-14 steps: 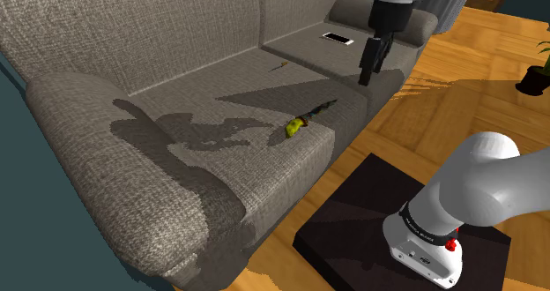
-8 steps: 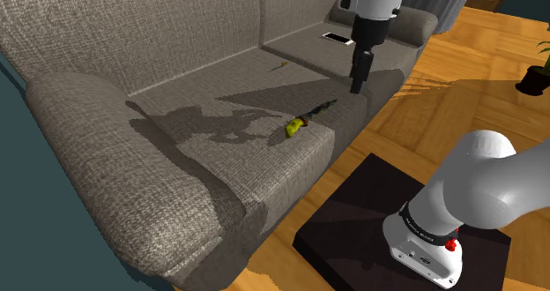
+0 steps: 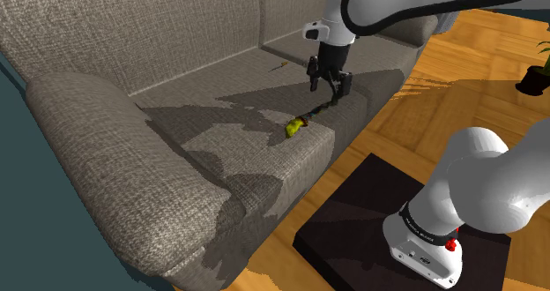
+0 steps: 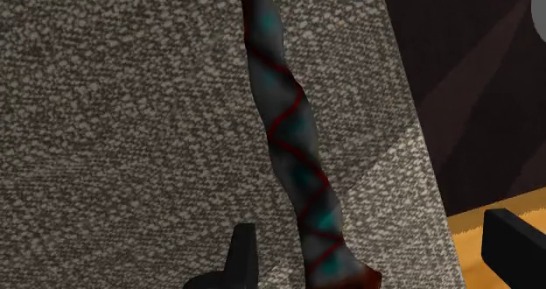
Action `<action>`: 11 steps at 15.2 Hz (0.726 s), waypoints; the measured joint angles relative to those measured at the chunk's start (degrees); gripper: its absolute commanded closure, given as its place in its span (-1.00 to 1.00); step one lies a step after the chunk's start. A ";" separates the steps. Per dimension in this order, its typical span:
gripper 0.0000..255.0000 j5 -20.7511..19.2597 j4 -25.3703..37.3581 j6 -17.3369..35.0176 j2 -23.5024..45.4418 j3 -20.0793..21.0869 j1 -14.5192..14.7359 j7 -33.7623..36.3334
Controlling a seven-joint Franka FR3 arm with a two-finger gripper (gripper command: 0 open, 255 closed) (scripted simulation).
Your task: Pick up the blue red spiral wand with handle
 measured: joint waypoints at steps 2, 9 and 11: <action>-1.00 -0.02 -0.52 2.82 1.94 -1.40 2.45 -8.63; -1.00 0.14 -4.26 9.74 4.95 -2.60 3.54 -12.89; 1.00 0.17 -4.68 10.38 5.16 -2.65 3.57 -12.92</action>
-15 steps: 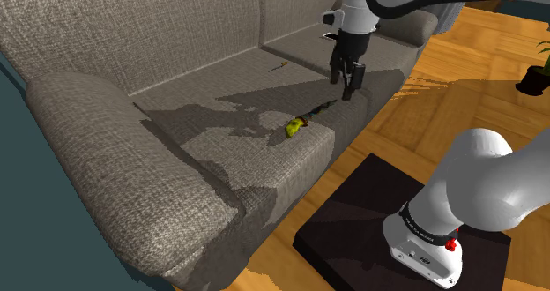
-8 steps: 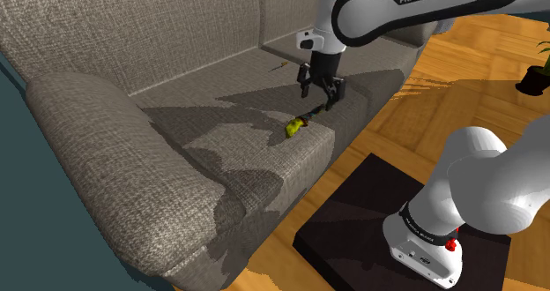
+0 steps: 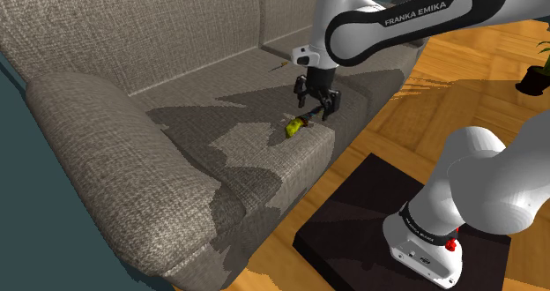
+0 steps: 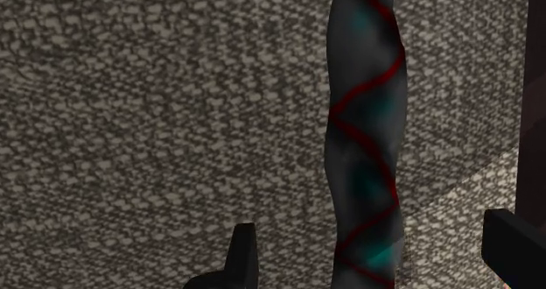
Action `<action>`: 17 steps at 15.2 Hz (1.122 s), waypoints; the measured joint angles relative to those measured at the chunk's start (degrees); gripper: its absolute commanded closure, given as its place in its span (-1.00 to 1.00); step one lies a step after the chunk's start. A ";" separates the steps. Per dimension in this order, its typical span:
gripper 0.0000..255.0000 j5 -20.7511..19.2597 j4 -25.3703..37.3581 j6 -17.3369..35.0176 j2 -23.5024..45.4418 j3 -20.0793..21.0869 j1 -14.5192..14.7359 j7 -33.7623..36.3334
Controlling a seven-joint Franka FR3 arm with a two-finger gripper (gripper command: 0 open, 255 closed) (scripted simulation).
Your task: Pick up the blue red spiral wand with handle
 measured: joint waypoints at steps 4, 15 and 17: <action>1.00 -0.01 -0.06 0.30 -0.06 0.01 0.00 0.02; 1.00 -0.04 2.15 -3.06 -0.99 0.34 -0.01 0.22; 1.00 -0.09 3.18 -4.70 -1.61 0.54 -0.02 0.37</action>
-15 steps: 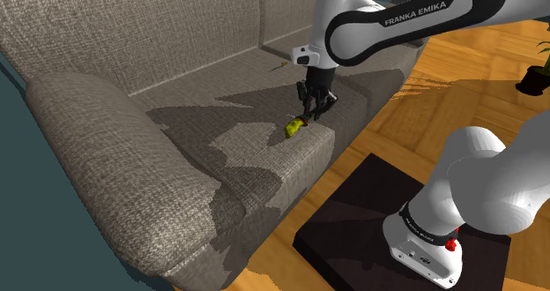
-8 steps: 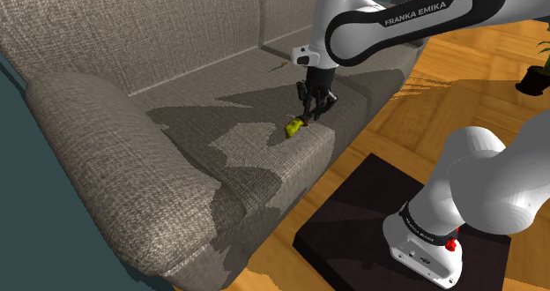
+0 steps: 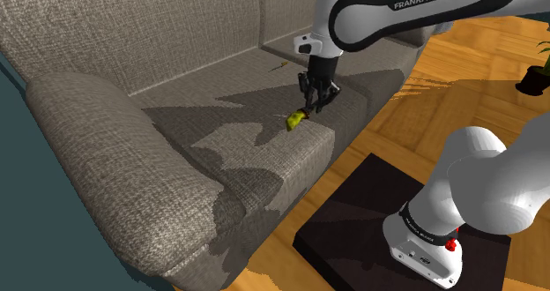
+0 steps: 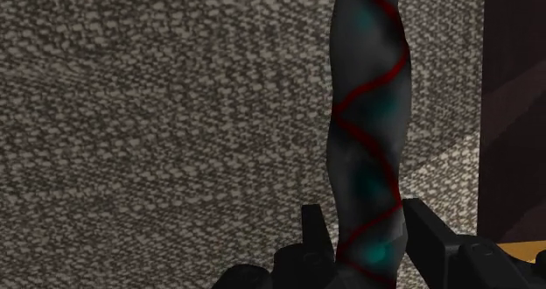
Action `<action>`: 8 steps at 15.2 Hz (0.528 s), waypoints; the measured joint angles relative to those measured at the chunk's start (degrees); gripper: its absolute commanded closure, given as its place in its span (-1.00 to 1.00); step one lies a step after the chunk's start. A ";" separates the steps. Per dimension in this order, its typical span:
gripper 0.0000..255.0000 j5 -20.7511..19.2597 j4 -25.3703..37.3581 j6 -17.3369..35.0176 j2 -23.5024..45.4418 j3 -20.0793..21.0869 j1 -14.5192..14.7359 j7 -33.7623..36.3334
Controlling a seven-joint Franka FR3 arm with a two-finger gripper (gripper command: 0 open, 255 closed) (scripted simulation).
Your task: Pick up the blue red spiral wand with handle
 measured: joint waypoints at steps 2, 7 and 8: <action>1.00 0.03 1.38 -1.60 -0.24 0.10 0.00 0.02; 1.00 0.12 4.42 -5.53 -1.14 0.62 0.12 0.40; 1.00 0.09 4.99 -6.23 -1.27 0.59 0.07 0.30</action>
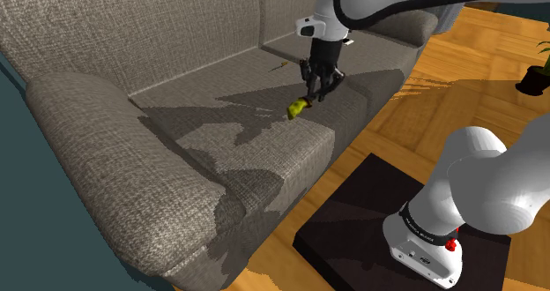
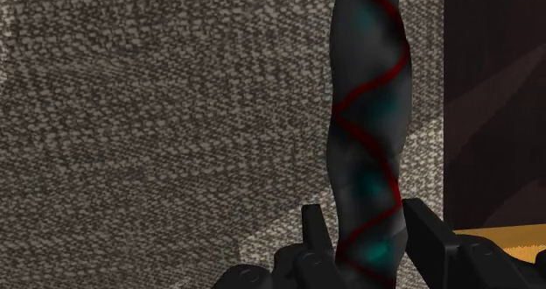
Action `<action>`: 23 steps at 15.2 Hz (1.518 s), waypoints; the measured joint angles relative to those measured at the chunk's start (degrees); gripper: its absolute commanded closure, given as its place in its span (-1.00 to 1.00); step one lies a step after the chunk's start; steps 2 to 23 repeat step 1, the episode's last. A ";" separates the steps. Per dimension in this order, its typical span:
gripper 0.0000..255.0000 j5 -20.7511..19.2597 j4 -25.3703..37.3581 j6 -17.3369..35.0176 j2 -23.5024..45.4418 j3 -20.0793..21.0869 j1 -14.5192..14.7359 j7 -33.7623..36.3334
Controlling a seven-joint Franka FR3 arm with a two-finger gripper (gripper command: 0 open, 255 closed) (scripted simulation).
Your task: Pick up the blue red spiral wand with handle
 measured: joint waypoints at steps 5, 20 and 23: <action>1.00 0.00 0.45 -0.58 -0.13 0.06 0.00 0.04; 1.00 0.00 0.45 -0.58 -0.13 0.06 0.00 0.04; 1.00 0.00 0.45 -0.58 -0.13 0.06 0.00 0.04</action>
